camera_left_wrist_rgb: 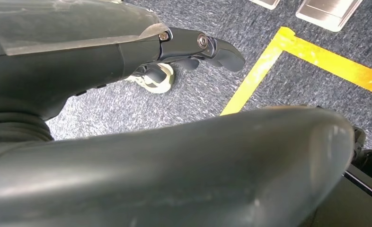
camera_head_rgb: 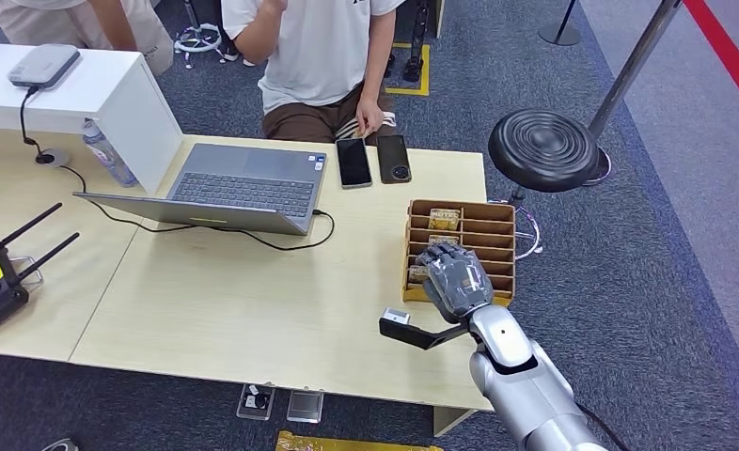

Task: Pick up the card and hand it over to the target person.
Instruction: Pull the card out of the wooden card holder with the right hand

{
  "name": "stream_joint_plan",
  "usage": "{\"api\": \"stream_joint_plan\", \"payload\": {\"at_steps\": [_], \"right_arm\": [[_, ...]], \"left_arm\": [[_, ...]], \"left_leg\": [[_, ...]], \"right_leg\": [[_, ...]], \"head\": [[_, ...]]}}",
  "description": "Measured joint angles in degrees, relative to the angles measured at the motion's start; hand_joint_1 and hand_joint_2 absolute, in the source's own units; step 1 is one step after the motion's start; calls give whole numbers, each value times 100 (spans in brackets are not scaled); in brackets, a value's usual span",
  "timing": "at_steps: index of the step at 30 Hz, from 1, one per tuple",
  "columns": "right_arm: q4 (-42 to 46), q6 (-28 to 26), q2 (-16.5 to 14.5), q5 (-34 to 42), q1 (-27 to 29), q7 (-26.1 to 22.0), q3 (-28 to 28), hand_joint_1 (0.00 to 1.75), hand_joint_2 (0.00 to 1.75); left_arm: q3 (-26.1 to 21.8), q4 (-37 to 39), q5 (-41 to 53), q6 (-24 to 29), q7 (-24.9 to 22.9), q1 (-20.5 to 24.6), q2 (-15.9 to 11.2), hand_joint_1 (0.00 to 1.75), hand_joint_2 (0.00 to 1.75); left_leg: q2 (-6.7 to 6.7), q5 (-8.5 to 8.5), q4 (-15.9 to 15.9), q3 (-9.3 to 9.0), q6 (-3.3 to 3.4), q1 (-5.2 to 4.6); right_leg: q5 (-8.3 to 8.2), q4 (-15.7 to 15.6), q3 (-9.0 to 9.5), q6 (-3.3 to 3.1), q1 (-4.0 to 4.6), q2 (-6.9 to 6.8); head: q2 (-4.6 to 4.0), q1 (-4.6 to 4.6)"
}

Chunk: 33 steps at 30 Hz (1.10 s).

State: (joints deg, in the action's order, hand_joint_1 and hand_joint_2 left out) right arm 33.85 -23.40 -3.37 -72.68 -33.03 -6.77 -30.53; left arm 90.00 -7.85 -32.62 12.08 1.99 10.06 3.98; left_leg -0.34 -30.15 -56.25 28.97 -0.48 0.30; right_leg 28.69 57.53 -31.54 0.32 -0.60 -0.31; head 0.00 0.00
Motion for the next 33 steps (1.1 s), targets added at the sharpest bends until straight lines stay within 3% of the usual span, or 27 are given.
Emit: {"api": "stream_joint_plan", "payload": {"at_steps": [4, 9, 17, 20, 24, 33], "right_arm": [[8, 6, 7, -14, 14, 15, 4, 75, 175], [43, 16, 17, -29, 33, 41, 11, 89, 175], [212, 1, 98, -26, 142, 32, 86, 166, 175], [237, -11, 105, -25, 154, 15, 109, 175, 175], [248, -48, 104, -14, 163, -11, 143, 175, 175], [336, -113, 52, 339, 194, -329, 346, 175, 175]], "left_arm": [[0, -2, -3, 4, 1, -3, 2, 0, 0], [0, -5, 7, 3, 7, -9, 7, 0, 0], [0, -1, 127, -34, 14, 11, 11, 0, 0], [0, -3, 150, -18, 35, 18, 7, 0, 0], [-6, -16, 181, -2, 145, 26, -8, 0, 175], [-91, -10, 244, 85, 157, 53, 3, 0, 175]], "left_leg": [[0, 4, 3, 2, 0, 1], [-1, 1, 2, -3, 0, 0], [-4, 1, 1, -1, 0, 1], [-4, 2, 2, -1, 0, 1], [-3, 3, 0, 2, 0, 1], [-3, 2, 1, 1, 0, 1]], "right_leg": [[-4, -4, -1, -1, 1, 0], [-1, -2, 3, 0, 0, -1], [-1, -4, 3, -1, 2, -4], [-1, -5, 2, -1, 1, -4], [-2, -3, 0, -1, 1, -3], [-1, -3, 0, -1, 2, -2]], "head": [[0, 0], [0, 0], [0, 0], [0, 0], [0, 0], [0, 0]]}}
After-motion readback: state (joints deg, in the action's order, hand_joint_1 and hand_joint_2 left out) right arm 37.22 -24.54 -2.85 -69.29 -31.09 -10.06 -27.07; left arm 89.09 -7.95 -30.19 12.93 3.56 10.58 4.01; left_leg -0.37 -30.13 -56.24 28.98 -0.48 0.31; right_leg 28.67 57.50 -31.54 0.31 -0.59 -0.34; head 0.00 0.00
